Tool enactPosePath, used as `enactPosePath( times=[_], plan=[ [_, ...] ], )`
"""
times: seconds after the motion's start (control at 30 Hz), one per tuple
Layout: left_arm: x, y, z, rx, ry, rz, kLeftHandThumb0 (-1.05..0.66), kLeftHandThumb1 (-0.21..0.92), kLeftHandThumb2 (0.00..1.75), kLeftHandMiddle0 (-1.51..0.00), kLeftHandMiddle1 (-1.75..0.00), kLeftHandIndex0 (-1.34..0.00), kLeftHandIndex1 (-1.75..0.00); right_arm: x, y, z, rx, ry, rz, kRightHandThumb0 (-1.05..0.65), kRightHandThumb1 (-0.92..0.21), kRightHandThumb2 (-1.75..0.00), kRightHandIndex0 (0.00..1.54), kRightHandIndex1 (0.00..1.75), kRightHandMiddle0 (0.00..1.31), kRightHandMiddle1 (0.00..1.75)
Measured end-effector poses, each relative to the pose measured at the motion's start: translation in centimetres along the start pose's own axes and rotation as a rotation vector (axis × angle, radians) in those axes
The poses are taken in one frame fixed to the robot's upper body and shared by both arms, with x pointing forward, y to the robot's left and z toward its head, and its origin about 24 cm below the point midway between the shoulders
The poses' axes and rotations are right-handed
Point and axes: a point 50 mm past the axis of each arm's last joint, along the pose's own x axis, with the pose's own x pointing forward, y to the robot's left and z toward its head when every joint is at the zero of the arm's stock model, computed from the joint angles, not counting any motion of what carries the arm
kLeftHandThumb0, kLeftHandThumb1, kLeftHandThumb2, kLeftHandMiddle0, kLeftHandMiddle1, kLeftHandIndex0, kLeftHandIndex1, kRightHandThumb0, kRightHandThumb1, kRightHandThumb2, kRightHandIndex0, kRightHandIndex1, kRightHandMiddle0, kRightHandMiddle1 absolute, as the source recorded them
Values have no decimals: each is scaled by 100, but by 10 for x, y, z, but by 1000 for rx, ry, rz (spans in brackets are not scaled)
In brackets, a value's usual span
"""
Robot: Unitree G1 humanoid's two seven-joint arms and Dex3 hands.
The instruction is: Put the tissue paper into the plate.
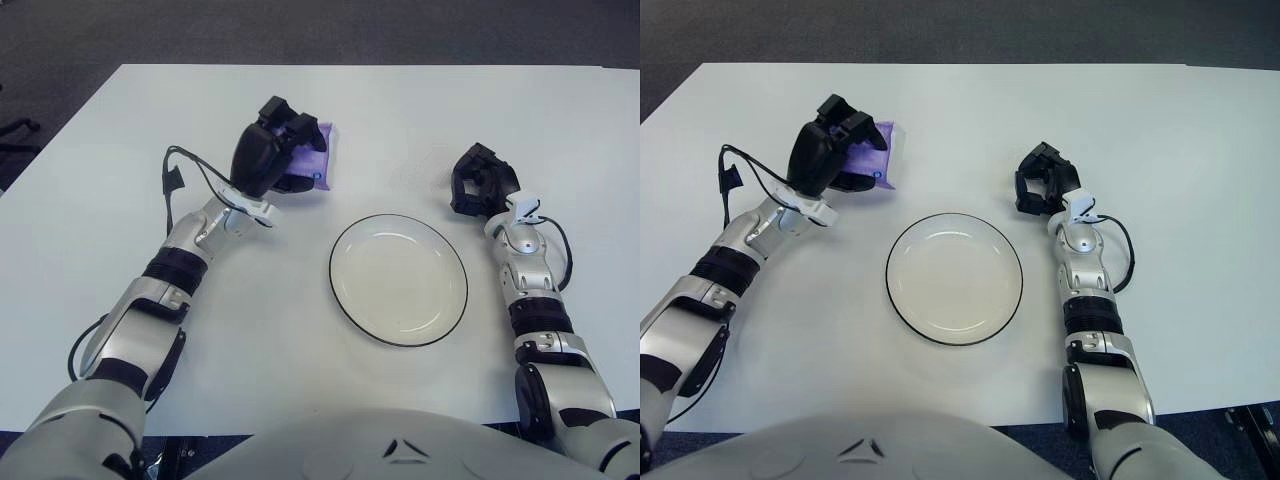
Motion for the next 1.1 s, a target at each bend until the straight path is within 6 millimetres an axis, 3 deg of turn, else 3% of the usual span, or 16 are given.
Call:
enactPosePath(
  times=[0.4, 0.8, 1.1],
  plan=[
    [11, 19, 10, -149, 33, 143, 62, 1, 169, -87, -175, -111, -175, 0, -1, 0, -5, 0, -10, -46, -39, -122, 128, 175, 56, 175],
    [12, 21, 19, -553, 141, 263, 56, 10, 158, -79, -175, -104, -175, 0, -1, 0, -9, 2, -9, -46, -38, -124, 129, 175, 56, 175],
    [24, 20, 32, -754, 115, 279, 55, 13, 155, -77, -175, -101, -175, 0, -2, -1, -10, 3, -17, -46, -37, -124, 128, 175, 57, 175]
  ],
)
